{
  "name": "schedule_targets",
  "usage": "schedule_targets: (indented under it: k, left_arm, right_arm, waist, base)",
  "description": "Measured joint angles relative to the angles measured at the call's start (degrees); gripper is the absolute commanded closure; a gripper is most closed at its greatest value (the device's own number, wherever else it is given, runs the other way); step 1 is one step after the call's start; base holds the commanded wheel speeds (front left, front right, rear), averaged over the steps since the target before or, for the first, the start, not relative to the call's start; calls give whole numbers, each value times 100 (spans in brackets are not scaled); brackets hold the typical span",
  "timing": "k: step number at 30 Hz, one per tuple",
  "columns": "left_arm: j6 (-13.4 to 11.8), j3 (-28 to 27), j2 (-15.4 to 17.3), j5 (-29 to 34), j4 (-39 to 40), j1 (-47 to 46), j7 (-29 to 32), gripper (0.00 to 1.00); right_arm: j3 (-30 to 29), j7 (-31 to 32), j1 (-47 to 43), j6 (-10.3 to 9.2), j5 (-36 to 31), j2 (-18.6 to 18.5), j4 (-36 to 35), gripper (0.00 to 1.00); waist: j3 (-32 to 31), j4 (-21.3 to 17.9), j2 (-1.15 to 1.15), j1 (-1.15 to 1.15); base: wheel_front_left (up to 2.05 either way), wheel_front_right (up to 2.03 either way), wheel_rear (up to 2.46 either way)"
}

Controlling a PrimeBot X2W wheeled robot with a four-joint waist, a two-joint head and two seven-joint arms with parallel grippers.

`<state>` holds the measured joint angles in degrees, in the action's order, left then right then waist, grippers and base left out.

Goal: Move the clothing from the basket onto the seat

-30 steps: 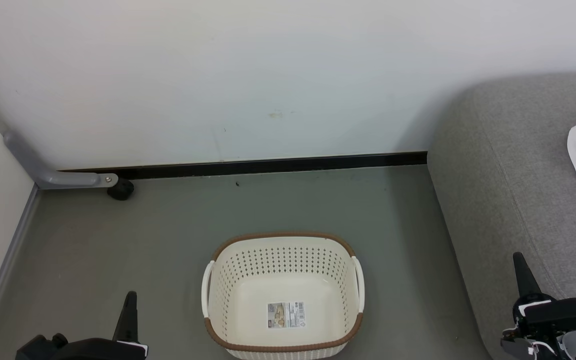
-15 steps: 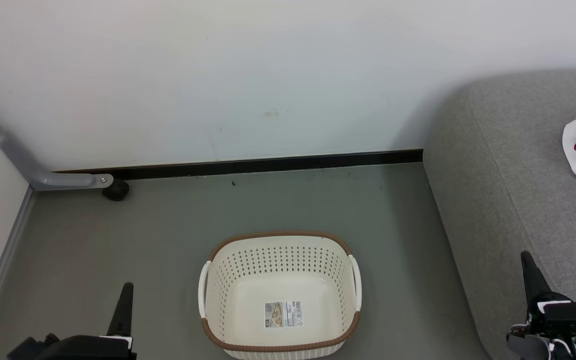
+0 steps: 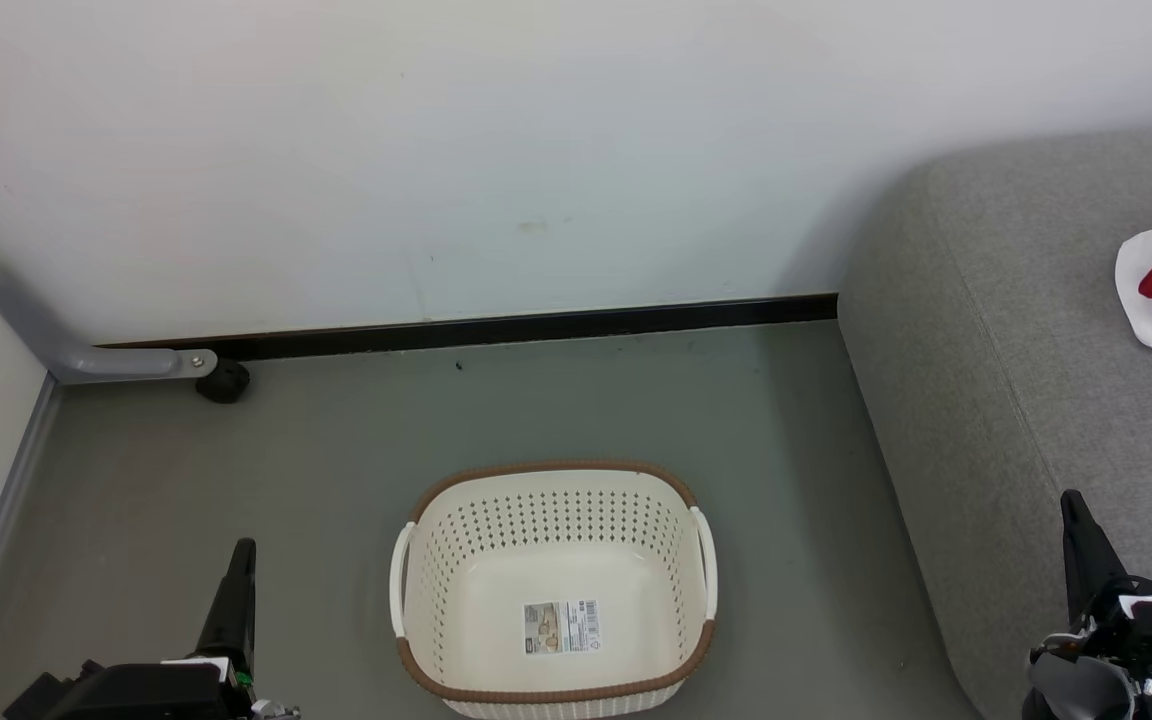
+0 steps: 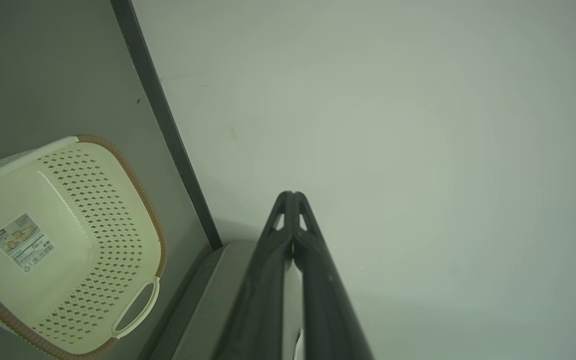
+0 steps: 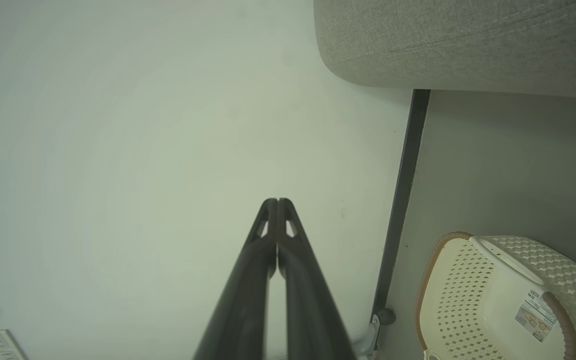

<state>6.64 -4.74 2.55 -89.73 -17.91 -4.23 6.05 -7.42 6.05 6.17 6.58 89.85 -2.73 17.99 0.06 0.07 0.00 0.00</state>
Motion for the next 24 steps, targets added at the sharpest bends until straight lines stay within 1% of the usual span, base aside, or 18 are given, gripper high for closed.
schedule_targets:
  k: [3,24]
  left_arm:
    - [43,-22,-11,-97,32,-9,45,100]
    - [43,-24,-16,-97,38,-9,46,100]
  right_arm:
    - [-45,45,-2,7,145,11,-37,100]
    - [-51,45,-5,8,147,19,-49,100]
  waist:
    - [3,-7,0,0]
    - [4,-7,0,0]
  base:
    - [0,0,0]
    - [0,0,0]
